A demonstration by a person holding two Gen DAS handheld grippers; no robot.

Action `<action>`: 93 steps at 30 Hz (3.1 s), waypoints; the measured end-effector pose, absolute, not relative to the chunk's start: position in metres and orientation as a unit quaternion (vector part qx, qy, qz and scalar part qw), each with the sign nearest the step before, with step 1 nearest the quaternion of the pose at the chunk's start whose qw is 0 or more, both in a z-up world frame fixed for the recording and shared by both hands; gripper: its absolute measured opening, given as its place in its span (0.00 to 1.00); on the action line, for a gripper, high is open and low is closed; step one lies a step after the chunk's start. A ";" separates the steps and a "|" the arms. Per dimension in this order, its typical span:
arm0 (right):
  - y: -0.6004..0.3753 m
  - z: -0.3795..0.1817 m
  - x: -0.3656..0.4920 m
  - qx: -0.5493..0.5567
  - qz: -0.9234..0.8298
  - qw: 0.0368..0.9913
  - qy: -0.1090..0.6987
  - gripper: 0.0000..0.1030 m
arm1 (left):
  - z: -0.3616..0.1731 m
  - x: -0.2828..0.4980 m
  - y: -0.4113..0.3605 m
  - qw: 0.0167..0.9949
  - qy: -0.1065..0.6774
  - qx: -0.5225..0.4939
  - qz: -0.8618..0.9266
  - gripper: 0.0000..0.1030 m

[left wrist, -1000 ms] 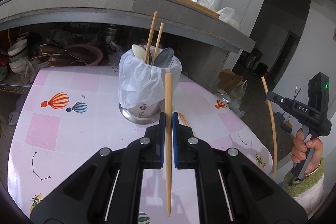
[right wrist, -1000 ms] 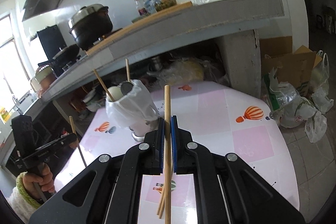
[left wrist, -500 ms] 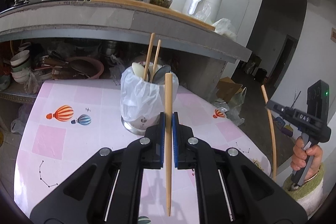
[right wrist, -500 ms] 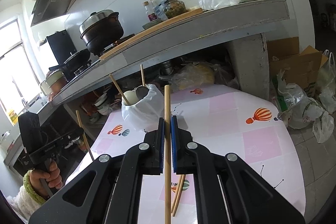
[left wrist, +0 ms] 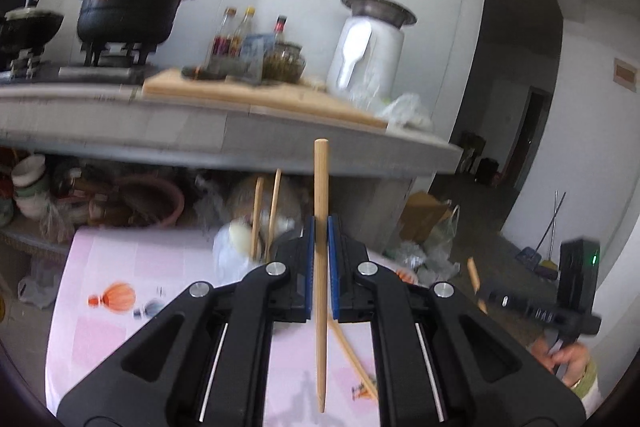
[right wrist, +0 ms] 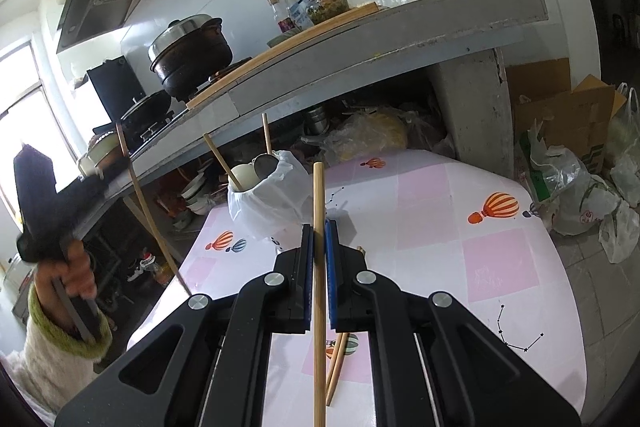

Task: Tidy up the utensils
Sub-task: 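Lower the chopstick into the holder with the left tool while the right tool holds its chopstick, then open the left tool to release its chopstick into the holder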

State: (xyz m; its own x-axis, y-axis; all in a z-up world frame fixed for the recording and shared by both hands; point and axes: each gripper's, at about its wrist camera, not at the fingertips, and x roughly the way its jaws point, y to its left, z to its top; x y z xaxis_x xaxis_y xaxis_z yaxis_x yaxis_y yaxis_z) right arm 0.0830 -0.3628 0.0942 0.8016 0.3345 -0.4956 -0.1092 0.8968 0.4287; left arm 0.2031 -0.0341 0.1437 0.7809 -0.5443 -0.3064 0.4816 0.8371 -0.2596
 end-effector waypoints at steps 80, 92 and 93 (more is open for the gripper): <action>-0.355 0.075 0.110 0.191 0.128 0.917 0.327 0.06 | 0.093 0.338 -0.055 0.951 0.166 -0.083 -0.246 0.05; -0.355 0.075 0.110 0.190 0.128 0.917 0.327 0.06 | 0.087 0.333 -0.037 0.945 0.164 -0.134 -0.248 0.05; -0.355 0.075 0.110 0.190 0.128 0.917 0.328 0.06 | 0.084 0.330 -0.037 0.945 0.164 -0.132 -0.249 0.05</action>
State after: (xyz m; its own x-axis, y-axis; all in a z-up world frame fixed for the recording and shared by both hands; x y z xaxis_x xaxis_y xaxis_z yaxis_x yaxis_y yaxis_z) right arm 0.1105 -0.3548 0.0753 0.7526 0.3593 -0.5518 -0.1103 0.8949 0.4324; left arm 0.3300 -0.0372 0.0844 0.8227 -0.5136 -0.2438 0.4270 0.8413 -0.3315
